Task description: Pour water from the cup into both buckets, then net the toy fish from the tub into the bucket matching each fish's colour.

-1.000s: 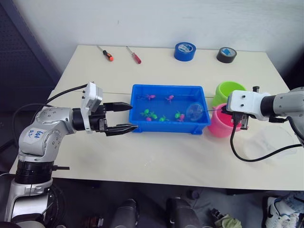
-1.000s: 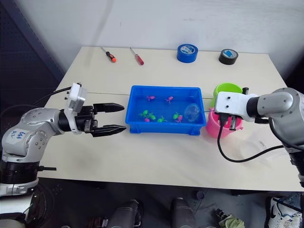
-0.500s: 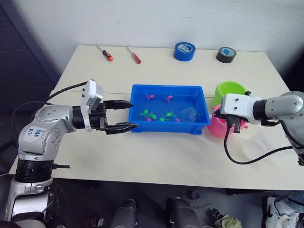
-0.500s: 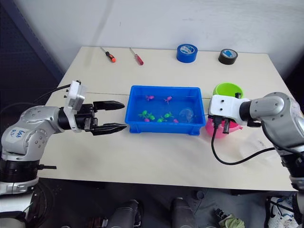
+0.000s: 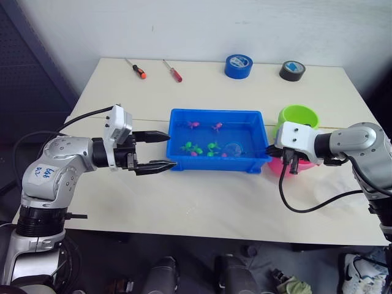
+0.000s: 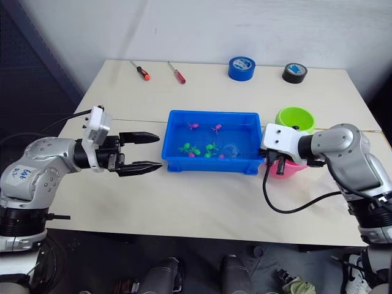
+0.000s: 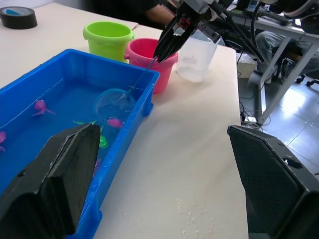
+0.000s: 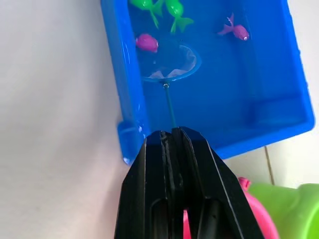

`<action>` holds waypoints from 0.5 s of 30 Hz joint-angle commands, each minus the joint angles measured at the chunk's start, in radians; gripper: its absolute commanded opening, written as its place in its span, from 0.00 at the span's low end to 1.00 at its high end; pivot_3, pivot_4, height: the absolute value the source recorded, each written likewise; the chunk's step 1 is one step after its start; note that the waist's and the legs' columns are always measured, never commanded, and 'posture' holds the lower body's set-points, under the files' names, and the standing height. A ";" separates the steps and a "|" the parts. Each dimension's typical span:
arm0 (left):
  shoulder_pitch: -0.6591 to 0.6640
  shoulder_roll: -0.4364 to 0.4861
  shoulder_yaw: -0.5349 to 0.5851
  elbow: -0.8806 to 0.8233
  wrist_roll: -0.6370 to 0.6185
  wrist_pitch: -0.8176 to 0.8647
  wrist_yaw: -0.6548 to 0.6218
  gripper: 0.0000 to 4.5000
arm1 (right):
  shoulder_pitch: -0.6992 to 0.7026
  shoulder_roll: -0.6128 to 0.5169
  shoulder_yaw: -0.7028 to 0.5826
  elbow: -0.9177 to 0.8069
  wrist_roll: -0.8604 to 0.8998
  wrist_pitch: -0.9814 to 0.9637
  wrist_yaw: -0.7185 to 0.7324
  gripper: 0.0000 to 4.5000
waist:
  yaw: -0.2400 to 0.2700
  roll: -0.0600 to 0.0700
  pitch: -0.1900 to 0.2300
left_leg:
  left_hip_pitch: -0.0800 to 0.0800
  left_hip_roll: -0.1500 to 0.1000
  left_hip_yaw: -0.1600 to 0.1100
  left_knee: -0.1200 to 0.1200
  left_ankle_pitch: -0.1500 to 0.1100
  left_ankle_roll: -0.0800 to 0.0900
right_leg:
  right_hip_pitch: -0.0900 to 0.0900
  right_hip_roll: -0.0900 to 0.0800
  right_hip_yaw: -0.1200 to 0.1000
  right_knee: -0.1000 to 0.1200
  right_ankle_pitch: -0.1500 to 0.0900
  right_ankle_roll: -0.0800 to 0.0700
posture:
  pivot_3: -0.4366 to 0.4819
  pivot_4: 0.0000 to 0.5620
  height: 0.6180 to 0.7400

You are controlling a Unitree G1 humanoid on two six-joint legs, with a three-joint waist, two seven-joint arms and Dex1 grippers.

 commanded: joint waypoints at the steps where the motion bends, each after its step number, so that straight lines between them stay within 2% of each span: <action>1: -0.003 0.018 0.015 -0.035 -0.003 -0.017 0.003 0.99 | 0.001 0.033 -0.086 -0.015 0.090 0.112 -0.010 0.00 | 0.000 0.000 0.000 | 0.000 0.000 0.000 0.000 0.000 0.000 | 0.000 0.000 0.000 0.000 0.000 0.000 | 0.48 0.27 1.00; 10: -0.011 0.019 0.010 -0.014 0.003 -0.029 0.000 0.99 | 0.043 0.084 -0.194 -0.036 0.262 0.295 -0.023 0.00 | 0.001 0.000 0.000 | 0.000 0.000 0.000 0.000 0.000 0.000 | 0.000 0.000 0.000 0.000 0.000 0.000 | 0.48 0.27 1.00; 15: -0.029 0.011 -0.002 0.013 0.003 -0.038 -0.007 0.99 | 0.117 0.080 -0.265 -0.061 0.289 0.299 -0.076 0.00 | 0.002 0.000 0.000 | 0.000 0.000 0.000 0.000 0.000 0.000 | 0.000 0.000 0.000 0.000 0.000 0.000 | 0.48 0.27 1.00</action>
